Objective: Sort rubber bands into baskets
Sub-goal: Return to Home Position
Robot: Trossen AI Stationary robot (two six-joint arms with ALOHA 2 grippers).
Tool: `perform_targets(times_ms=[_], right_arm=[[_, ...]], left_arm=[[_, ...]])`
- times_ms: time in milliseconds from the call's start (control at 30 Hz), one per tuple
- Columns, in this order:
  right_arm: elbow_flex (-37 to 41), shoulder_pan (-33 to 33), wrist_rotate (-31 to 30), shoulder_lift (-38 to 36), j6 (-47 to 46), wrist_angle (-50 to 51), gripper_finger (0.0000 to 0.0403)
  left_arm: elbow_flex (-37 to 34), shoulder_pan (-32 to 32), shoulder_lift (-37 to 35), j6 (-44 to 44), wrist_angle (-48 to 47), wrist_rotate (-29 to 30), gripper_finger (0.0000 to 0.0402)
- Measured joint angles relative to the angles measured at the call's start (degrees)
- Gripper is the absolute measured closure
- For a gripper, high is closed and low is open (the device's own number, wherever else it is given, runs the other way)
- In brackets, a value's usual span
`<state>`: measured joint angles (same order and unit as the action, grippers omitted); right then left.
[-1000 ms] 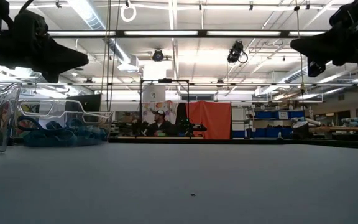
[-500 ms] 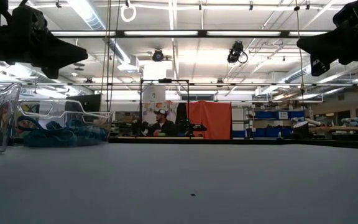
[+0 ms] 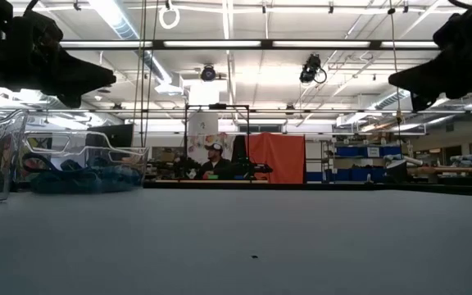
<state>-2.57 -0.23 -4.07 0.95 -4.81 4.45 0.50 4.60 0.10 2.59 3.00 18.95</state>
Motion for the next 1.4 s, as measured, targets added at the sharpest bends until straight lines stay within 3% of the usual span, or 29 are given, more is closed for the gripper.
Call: perform_targets(times_ms=[100,433,700,1400], right_arm=[[0.0,0.0,3.6,0.3,1.4,0.5,0.0394],[0.0,0.0,3.3,0.3,1.7,0.4,0.0381],[0.0,0.0,3.3,0.3,-7.8,0.3,0.0378],[0.1,0.0,3.3,0.3,-9.6,0.3,0.0378]], left_arm=[[0.0,0.0,0.0,-2.3,-0.1,-0.9,0.0315],[0.0,-0.5,0.0,-6.1,0.1,1.4,0.0315],[0.0,-0.5,0.0,3.6,0.3,1.6,0.0315],[-0.1,-0.5,0.0,3.7,0.4,1.6,0.0314]])
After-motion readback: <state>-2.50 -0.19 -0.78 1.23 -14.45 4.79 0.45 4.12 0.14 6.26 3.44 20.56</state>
